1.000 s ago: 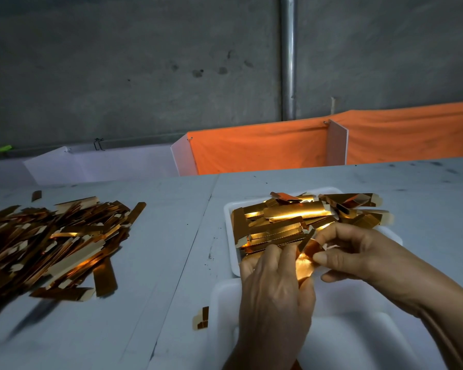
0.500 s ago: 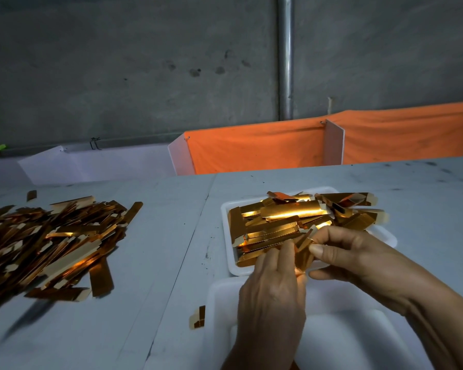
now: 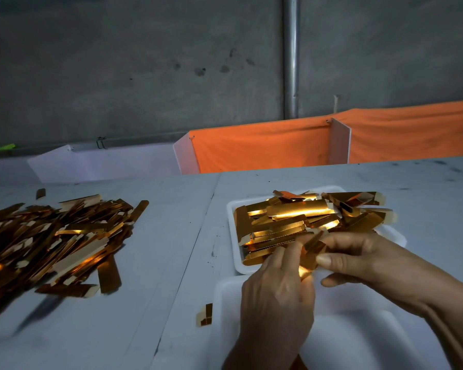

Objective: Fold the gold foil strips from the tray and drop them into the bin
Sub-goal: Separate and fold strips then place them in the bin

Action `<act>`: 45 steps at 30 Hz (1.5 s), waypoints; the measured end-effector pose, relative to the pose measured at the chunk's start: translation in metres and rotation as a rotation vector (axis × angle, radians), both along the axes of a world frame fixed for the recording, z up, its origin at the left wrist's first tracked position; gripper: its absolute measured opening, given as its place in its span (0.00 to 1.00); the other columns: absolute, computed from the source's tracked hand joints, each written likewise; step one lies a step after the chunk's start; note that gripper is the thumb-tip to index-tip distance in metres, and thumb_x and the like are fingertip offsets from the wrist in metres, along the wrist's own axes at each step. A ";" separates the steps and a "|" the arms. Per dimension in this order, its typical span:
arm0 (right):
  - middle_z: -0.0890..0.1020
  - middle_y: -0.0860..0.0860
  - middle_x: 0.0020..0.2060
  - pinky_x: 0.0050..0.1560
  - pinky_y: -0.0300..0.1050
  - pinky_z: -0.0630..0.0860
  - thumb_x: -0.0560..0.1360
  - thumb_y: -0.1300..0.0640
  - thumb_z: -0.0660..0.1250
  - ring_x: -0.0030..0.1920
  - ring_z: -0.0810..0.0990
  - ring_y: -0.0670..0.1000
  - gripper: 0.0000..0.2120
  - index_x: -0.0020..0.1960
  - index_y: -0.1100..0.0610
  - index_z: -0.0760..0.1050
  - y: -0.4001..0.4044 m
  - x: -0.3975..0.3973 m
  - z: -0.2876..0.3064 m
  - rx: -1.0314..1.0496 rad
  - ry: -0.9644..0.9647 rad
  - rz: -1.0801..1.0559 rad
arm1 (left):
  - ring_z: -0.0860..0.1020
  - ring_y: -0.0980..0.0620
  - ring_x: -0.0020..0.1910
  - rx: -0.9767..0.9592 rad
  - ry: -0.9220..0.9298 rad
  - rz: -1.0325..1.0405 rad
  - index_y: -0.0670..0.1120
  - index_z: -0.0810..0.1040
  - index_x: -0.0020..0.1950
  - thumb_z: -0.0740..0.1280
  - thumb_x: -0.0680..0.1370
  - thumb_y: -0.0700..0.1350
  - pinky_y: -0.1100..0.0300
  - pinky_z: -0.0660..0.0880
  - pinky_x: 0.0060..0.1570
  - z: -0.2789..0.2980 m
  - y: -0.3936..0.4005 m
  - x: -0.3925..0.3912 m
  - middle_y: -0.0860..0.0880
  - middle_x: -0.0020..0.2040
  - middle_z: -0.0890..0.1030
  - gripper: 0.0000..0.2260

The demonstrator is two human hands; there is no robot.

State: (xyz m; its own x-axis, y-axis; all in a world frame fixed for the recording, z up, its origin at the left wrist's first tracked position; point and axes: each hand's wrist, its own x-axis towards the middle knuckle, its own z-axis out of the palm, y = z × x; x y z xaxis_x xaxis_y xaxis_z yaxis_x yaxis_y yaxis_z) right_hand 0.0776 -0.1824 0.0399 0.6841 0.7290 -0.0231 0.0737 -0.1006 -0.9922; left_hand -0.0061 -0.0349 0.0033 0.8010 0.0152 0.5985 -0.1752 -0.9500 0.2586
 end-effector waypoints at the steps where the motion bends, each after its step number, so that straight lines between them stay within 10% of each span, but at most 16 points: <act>1: 0.85 0.52 0.50 0.43 0.38 0.79 0.67 0.53 0.71 0.51 0.83 0.47 0.12 0.48 0.55 0.84 -0.001 0.000 0.000 -0.018 0.029 0.015 | 0.82 0.57 0.43 0.014 0.002 -0.004 0.45 0.79 0.60 0.76 0.68 0.45 0.70 0.76 0.37 -0.001 -0.001 -0.001 0.52 0.48 0.83 0.21; 15: 0.84 0.58 0.51 0.39 0.40 0.80 0.67 0.58 0.70 0.52 0.84 0.52 0.14 0.50 0.62 0.83 -0.002 0.004 -0.005 0.023 0.262 0.009 | 0.81 0.59 0.34 0.055 0.014 0.004 0.46 0.83 0.53 0.80 0.61 0.49 0.71 0.75 0.32 -0.004 -0.010 0.000 0.54 0.39 0.83 0.22; 28: 0.81 0.42 0.55 0.46 0.38 0.79 0.66 0.54 0.70 0.52 0.82 0.46 0.11 0.44 0.59 0.84 -0.003 0.001 -0.001 -0.040 -0.063 -0.080 | 0.81 0.56 0.31 -0.043 -0.005 -0.089 0.42 0.83 0.53 0.71 0.69 0.43 0.69 0.75 0.28 -0.003 -0.003 0.005 0.51 0.36 0.84 0.14; 33: 0.82 0.41 0.50 0.42 0.36 0.79 0.64 0.53 0.71 0.49 0.82 0.43 0.09 0.40 0.57 0.85 -0.004 0.002 0.000 -0.062 -0.165 -0.130 | 0.76 0.49 0.55 -0.298 0.322 -0.075 0.39 0.67 0.70 0.58 0.81 0.41 0.73 0.66 0.49 -0.005 0.001 0.011 0.44 0.60 0.76 0.17; 35: 0.83 0.45 0.47 0.40 0.36 0.78 0.67 0.55 0.71 0.46 0.82 0.44 0.06 0.40 0.57 0.84 -0.006 0.004 0.001 -0.072 -0.226 -0.185 | 0.72 0.58 0.48 -0.361 0.440 -0.062 0.40 0.67 0.69 0.57 0.82 0.41 0.70 0.65 0.56 -0.011 0.007 0.012 0.45 0.56 0.74 0.16; 45: 0.83 0.57 0.39 0.38 0.37 0.79 0.69 0.61 0.70 0.39 0.83 0.50 0.03 0.39 0.60 0.82 -0.002 0.005 0.001 0.002 -0.192 -0.256 | 0.69 0.59 0.66 -0.241 0.214 -0.094 0.54 0.58 0.75 0.57 0.81 0.48 0.72 0.60 0.64 0.009 -0.001 0.003 0.56 0.70 0.69 0.22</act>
